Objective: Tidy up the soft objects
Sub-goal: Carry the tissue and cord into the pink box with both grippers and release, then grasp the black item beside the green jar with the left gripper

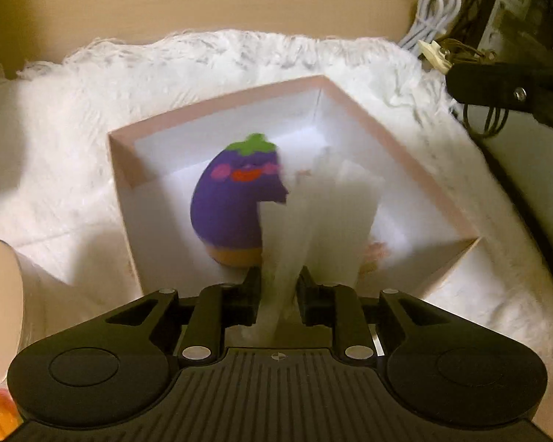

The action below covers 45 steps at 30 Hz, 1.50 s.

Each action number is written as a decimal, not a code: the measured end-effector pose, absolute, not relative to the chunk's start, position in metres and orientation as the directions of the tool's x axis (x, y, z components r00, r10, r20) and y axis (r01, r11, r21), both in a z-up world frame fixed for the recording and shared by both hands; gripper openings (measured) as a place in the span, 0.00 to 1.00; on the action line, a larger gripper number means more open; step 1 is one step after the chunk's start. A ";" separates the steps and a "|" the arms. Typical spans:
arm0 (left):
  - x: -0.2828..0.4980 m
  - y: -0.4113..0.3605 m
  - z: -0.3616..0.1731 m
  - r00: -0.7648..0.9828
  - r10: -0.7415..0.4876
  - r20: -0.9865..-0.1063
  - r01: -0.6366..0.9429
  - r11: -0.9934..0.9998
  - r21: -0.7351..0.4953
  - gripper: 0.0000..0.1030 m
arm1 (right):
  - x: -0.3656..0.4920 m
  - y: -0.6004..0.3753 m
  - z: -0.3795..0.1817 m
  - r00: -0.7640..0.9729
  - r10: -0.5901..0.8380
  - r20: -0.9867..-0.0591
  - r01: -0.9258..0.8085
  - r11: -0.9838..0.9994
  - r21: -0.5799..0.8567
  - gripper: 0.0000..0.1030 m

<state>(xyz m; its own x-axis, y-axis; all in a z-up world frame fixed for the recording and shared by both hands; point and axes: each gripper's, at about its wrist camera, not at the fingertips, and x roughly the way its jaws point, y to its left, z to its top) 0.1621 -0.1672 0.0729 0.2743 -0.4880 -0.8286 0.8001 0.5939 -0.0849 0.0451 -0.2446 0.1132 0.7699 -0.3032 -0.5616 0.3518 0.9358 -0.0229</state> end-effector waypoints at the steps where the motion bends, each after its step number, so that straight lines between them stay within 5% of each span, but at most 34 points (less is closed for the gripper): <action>1: 0.162 -0.164 0.073 0.280 -0.501 -0.819 0.797 0.597 -0.093 0.22 | 0.045 -0.244 0.111 0.766 -0.300 -0.568 0.354 0.935 -0.016 0.20; 15: 0.142 -0.072 0.118 0.352 -0.721 -0.597 0.728 0.612 -0.311 0.22 | 0.089 -0.248 0.063 0.714 -0.050 -0.699 0.255 0.947 0.193 0.20; 24: 0.109 0.028 0.100 0.445 -0.662 -0.603 0.628 0.711 -0.316 0.22 | 0.131 -0.233 0.009 0.560 -0.032 -0.828 0.254 0.958 0.135 0.20; 30: 0.113 0.116 0.082 0.595 -0.509 -0.622 0.456 0.851 -0.259 0.22 | 0.134 -0.218 0.016 0.550 -0.056 -0.833 0.232 0.969 0.088 0.22; 35: 0.138 0.149 0.071 0.635 -0.438 -0.636 0.366 0.896 -0.250 0.22 | 0.106 -0.204 0.042 0.617 -0.099 -0.781 0.234 0.970 0.061 0.50; 40: 0.169 0.140 0.065 0.659 -0.397 -0.639 0.380 0.909 -0.172 0.22 | 0.074 -0.181 0.067 0.670 -0.148 -0.727 0.221 0.975 0.006 0.50; 45: 0.193 0.145 0.051 0.575 -0.468 -0.671 0.420 0.873 -0.249 0.22 | 0.051 -0.156 0.086 0.712 -0.108 -0.693 0.181 0.983 0.033 0.51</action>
<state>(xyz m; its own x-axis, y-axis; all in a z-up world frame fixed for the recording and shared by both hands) 0.1930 0.1450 0.0513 0.5749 -0.4679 -0.6712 0.4197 0.8728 -0.2490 0.0508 -0.1564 0.0856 0.7124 -0.1082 -0.6934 0.1815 0.9828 0.0331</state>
